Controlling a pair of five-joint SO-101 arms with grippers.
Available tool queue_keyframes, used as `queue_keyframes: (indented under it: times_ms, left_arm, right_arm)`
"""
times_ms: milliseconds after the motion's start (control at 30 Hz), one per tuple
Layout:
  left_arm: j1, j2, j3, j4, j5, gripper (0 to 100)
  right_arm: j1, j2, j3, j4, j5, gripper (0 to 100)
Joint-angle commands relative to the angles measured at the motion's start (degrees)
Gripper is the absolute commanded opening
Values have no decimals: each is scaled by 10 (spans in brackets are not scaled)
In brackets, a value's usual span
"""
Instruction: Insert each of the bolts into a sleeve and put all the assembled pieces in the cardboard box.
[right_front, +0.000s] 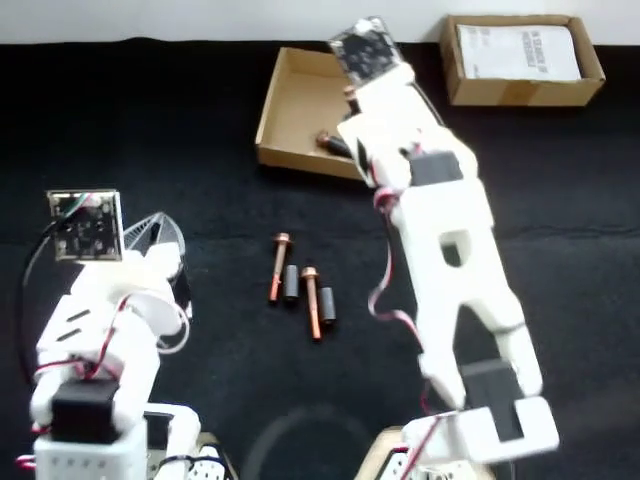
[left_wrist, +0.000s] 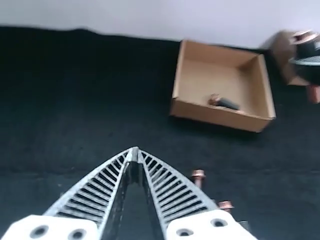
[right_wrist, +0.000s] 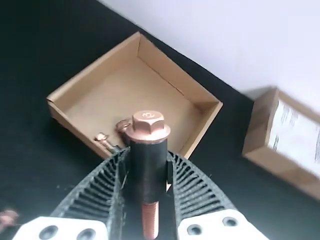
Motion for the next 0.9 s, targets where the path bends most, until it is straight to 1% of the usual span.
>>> queue_keyframes:
  times_ms: [0, 100, 167, 333, 433, 500, 667, 767, 867]
  left_arm:
    - [-30, -37, 87, -80, -3, 9]
    - [-44, -99, 190, -156, -4, 9]
    - [-57, -145, 252, -190, -4, 9]
    - [-117, -262, 363, -219, -4, 9]
    - [-145, -246, 402, -244, -4, 9]
    - [-160, -245, 407, -246, -2, 9]
    - [-165, -245, 407, -245, -2, 9]
    - [-165, -245, 407, -229, -2, 9]
    - [-164, -245, 407, -193, -1, 9]
  right_arm:
    - [9, 70, -111, -9, 74, 8]
    - [15, 141, -167, -11, 142, 8]
    - [21, 189, -204, -11, 184, 8]
    - [28, 317, -307, -11, 261, 8]
    - [31, 403, -378, -11, 301, 8]
    - [31, 462, -432, -11, 322, 8]
    - [26, 583, -563, 0, 335, 9]
    - [18, 621, -625, 72, 332, 33]
    - [14, 635, -673, 157, 321, 109]
